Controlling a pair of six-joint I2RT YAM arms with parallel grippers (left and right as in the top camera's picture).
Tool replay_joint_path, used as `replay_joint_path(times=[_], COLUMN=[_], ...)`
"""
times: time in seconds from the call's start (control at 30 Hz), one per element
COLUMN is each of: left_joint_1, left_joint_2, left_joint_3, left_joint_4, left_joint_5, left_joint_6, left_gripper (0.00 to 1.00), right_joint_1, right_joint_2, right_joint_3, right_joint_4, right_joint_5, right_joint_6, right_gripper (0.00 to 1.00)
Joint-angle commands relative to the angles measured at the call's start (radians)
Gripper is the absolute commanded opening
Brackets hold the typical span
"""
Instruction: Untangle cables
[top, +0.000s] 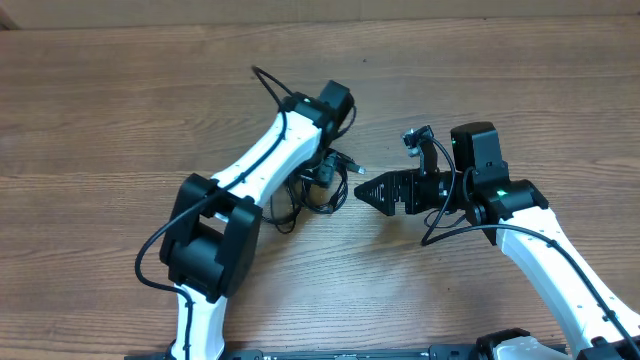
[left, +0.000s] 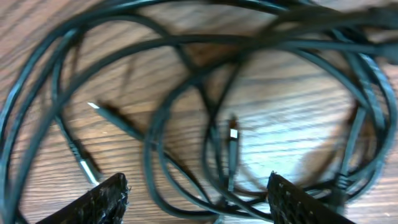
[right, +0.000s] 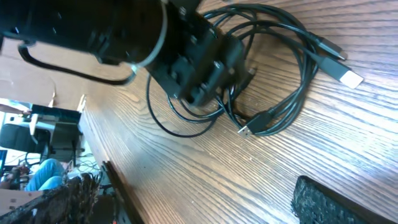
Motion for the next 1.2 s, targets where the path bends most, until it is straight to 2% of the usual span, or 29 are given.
replay_joint_path(times=[0.0,0.27,0.47,0.97,1.17], left_joint_1=[0.031,0.039,0.039,0.038,0.038], left_joint_2=[0.009,0.010,0.019,0.022,0.022], left_joint_3=[0.018,0.018,0.016,-0.096,-0.096], left_joint_4=[0.000,0.007,0.016,0.105,0.118], left_joint_5=[0.034,0.065,0.066,0.106,0.119], left_joint_6=[-0.020,-0.020,-0.020,-0.020,-0.021], left_gripper=[0.70,0.72,0.69,0.70,0.66], right_joint_1=[0.003,0.003,0.003,0.003,0.003], right_joint_2=[-0.012,-0.012,-0.012,-0.012,-0.012], right_joint_3=[0.012,0.012,0.012,0.012,0.012], right_joint_4=[0.002,0.002,0.002,0.002,0.002], right_joint_5=[0.023,0.029,0.029,0.029,0.029], right_joint_6=[-0.012,-0.012,-0.012,-0.012,-0.011], right_gripper=[1.00,1.00,1.00,1.00,1.00])
